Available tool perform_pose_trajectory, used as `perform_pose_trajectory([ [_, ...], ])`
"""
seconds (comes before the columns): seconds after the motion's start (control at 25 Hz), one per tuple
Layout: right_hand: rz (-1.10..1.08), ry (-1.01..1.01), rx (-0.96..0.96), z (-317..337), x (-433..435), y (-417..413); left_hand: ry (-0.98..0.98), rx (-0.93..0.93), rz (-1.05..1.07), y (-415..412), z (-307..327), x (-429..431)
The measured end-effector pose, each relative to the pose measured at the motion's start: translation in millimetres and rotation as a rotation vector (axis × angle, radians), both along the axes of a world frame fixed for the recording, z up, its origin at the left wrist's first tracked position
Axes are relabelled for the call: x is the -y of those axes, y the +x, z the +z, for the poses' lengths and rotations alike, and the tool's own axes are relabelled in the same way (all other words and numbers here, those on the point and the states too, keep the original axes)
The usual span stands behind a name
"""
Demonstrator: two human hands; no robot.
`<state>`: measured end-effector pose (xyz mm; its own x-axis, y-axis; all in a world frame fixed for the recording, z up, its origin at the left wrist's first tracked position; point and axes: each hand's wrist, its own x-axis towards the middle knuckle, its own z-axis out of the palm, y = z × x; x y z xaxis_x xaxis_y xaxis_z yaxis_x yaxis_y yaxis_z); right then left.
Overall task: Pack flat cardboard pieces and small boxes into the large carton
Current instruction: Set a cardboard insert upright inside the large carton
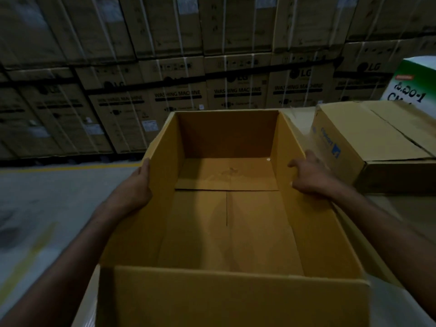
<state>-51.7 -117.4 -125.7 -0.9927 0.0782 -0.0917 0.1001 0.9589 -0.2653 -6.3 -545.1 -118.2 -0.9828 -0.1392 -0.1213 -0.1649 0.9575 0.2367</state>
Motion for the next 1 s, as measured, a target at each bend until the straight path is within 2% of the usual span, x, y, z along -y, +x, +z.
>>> perform_pose_trajectory([
  [0.16,0.042,-0.081,-0.007,8,-7,49,-0.173,-0.053,0.019,58,7,-42],
  [0.4,0.103,-0.261,-0.096,15,-13,115,0.207,-0.167,-0.252,109,31,-157],
  [0.52,0.089,-0.326,-0.139,14,-19,143,0.271,-0.236,-0.336,124,34,-211],
  [0.68,0.109,-0.409,-0.106,3,-33,163,0.303,-0.219,-0.408,141,27,-264],
  [0.88,0.187,-0.638,-0.104,1,-59,176,0.403,-0.29,-0.396,135,17,-327],
  [1.0,0.303,-0.668,-0.111,-9,-67,177,0.426,-0.38,-0.291,128,15,-373],
])
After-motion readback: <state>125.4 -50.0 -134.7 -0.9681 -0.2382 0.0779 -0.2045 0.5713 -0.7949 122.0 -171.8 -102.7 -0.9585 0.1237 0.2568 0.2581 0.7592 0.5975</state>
